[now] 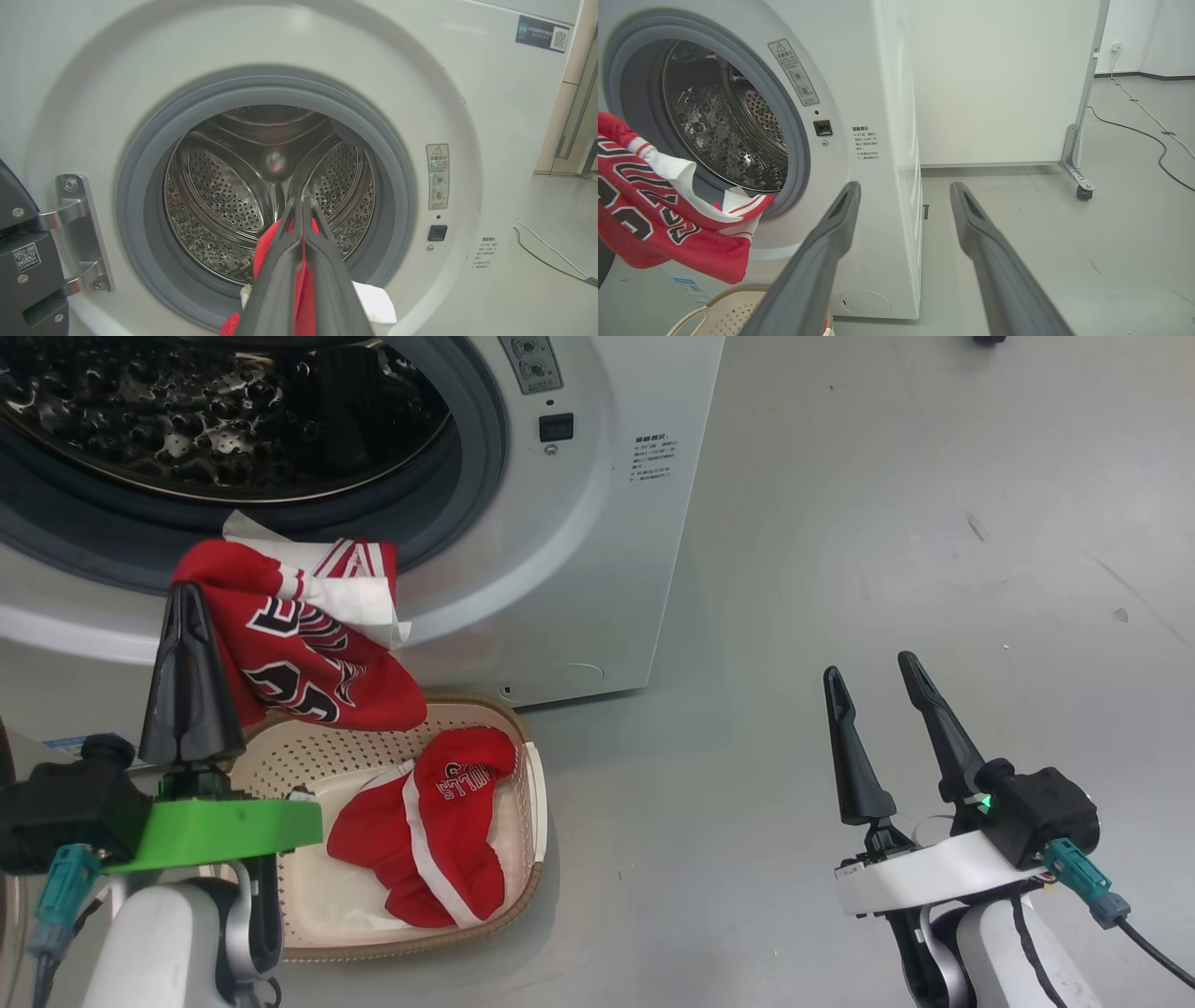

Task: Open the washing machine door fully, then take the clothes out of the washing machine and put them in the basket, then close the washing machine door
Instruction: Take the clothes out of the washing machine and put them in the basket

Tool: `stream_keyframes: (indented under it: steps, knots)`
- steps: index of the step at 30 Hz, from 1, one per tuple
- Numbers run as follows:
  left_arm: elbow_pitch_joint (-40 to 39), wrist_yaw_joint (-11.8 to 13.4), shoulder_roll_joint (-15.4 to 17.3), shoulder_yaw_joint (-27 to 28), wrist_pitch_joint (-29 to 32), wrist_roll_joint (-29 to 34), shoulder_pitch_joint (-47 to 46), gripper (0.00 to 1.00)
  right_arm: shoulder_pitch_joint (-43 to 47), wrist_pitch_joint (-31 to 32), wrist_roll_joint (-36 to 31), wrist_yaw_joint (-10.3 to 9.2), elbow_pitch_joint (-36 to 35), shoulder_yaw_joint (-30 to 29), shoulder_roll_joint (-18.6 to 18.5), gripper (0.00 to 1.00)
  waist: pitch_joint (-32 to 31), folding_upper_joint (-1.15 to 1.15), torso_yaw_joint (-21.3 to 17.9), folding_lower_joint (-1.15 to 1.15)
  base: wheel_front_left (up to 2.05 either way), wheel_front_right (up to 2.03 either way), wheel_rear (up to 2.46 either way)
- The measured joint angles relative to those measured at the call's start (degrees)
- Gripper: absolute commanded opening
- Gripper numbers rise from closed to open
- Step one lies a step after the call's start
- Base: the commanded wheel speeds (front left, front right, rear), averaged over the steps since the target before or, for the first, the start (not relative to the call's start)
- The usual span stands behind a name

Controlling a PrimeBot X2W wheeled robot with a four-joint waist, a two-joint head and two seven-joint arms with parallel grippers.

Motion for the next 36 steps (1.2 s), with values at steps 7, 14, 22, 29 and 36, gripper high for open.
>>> stream_keyframes:
  steps: [7, 14, 22, 29, 36]
  knots:
    - [3.12, 0.01, -0.48, -0.32, -0.01, -0.51, 1.8, 0.0, 0.26, 0.0, 0.0, 0.02, -1.58, 0.55, -0.01, 1.0, 2.12, 0.0, -0.18, 0.0, 0.0, 0.0, 0.0]
    - [7.5, -0.01, -0.54, -0.19, -0.01, -0.91, 2.11, 0.0, 0.18, 0.0, 0.16, 0.02, -3.05, 1.36, 0.0, 1.0, 5.64, 0.0, -1.0, 0.0, 0.0, 0.0, 0.0]
    - [14.3, -0.52, 0.21, 1.2, -0.01, -0.91, -0.27, 0.0, -1.07, 0.0, 1.38, 0.0, -4.57, 2.52, 0.0, 1.0, 10.51, 0.0, -2.84, 0.0, 0.0, 0.0, 0.0]
    - [19.45, -0.54, 2.09, 2.79, -0.02, -0.92, -3.88, 0.0, -3.08, 0.0, 2.86, -0.01, -5.72, 4.01, 0.0, 1.0, 14.43, 0.0, -4.6, 0.0, 0.0, 0.0, 0.0]
    - [26.41, -0.91, 3.77, 2.76, 1.19, -0.91, -7.25, 0.0, -5.75, 0.0, 4.78, -0.15, -6.59, 5.45, 0.0, 1.0, 18.93, 0.0, -6.99, 0.0, 0.0, 0.0, 0.0]
